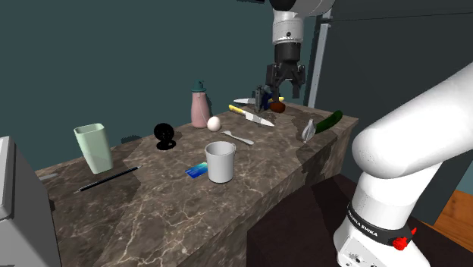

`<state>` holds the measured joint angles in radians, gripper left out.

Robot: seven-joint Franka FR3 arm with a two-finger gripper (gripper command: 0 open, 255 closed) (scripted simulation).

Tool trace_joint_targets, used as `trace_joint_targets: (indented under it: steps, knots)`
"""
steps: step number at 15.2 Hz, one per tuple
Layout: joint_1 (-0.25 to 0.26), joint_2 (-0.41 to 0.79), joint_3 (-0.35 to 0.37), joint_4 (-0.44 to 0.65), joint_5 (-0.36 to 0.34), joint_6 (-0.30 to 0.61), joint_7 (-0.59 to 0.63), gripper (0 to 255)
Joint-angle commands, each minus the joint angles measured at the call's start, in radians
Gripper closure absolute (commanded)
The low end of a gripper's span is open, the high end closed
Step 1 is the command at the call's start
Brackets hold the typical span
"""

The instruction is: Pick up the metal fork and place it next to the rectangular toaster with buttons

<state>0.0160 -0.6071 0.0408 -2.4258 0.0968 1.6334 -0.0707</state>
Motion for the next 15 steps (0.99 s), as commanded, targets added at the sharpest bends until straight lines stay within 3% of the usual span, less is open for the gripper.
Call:
trace_joint_targets:
  steps: [1,8,15]
  knots:
    - [0.003,0.068,-0.003,0.004,0.008,0.071,-0.017,0]
    - [0.024,0.316,0.002,0.067,0.053,0.276,-0.063,0]
    - [0.044,0.578,0.012,0.197,0.101,0.426,-0.114,0]
